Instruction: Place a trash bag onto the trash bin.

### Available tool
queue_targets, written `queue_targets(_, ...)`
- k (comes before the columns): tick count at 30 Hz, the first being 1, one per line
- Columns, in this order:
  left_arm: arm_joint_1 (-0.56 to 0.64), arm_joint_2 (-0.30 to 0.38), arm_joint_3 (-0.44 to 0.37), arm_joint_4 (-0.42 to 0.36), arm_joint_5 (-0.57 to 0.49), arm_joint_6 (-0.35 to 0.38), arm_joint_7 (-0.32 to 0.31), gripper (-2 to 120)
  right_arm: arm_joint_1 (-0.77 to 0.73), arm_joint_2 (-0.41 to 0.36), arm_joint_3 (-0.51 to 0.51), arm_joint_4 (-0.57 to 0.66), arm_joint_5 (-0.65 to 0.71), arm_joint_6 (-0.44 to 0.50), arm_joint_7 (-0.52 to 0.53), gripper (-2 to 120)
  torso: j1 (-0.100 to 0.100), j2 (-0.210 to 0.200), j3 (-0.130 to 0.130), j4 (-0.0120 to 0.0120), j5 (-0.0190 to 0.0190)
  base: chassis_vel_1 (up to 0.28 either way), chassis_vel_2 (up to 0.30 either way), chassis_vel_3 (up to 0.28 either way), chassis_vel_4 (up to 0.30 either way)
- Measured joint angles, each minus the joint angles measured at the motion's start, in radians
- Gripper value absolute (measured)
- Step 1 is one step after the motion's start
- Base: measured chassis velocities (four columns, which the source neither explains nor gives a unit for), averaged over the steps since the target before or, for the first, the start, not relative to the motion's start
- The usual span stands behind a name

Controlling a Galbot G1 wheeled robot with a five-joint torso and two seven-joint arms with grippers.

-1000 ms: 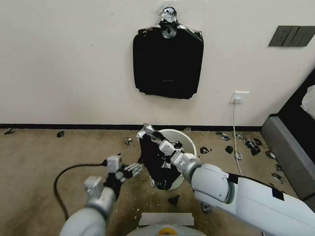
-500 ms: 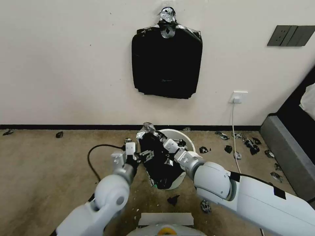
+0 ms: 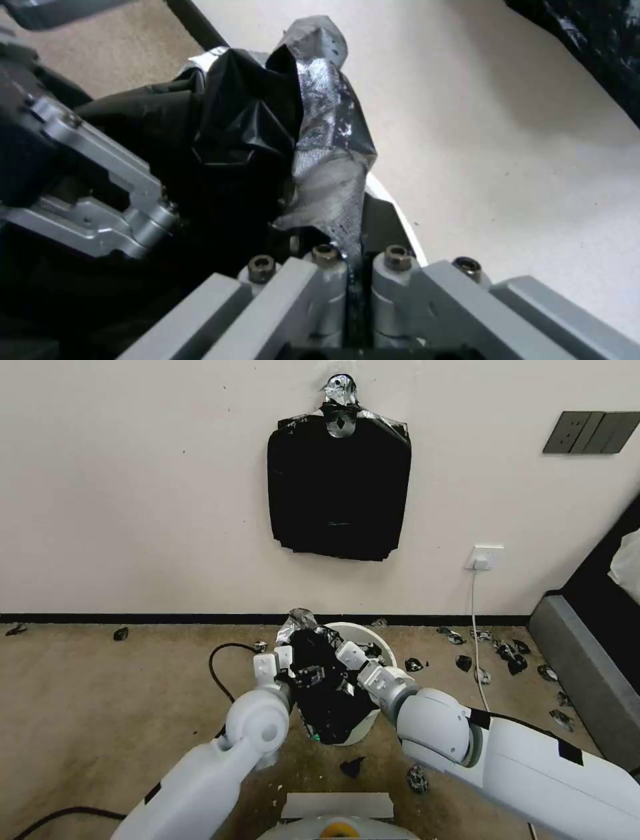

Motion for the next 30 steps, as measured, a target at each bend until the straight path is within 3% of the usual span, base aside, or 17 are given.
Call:
queue_targets(3, -0.009, -0.006, 0.006, 0.009, -0.012, 0.013, -0.016, 86, -0.002, 0.0, 0.003, -0.002, 0.0, 0.001, 0.0, 0, 0.0, 0.0, 0.0, 0.0, 0.0, 0.0, 0.0, 0.0, 0.0)
queue_targets(7, -0.029, -0.013, 0.023, 0.032, -0.028, 0.033, -0.061, 64, -0.009, -0.006, 0.012, -0.003, 0.0, 0.008, 0.001, 0, 0.0, 0.0, 0.0, 0.0001, 0.0003, 0.0, 0.0, 0.0, 0.0)
queue_targets(11, -0.037, -0.006, 0.028, 0.035, -0.045, 0.036, -0.078, 53, -0.014, -0.01, 0.014, -0.006, 0.0, 0.015, 0.0, 0, 0.0, 0.0, 0.0, 0.0001, 0.0003, 0.0, 0.0, 0.0, 0.0)
queue_targets(17, -0.044, -0.004, 0.033, 0.042, -0.05, 0.036, -0.085, 34, -0.019, -0.011, 0.014, -0.007, 0.0, 0.018, 0.0, 0, 0.0, 0.0, 0.0, 0.0002, 0.0004, 0.0, 0.0, 0.0, 0.0)
queue_targets(23, -0.047, -0.006, 0.035, 0.052, -0.054, 0.029, -0.096, 7, -0.022, -0.012, 0.018, -0.01, 0.0, 0.022, 0.0, 0, 0.0, 0.0, 0.0, 0.0003, 0.0003, 0.0, 0.0, 0.0, 0.0)
queue_targets(30, -0.049, -0.001, 0.032, 0.053, -0.074, 0.018, -0.103, 5, -0.024, -0.012, 0.02, -0.01, 0.0, 0.023, 0.001, 0, 0.0, 0.0, 0.0, 0.0, -0.0004, 0.0, 0.0, 0.0, 0.0)
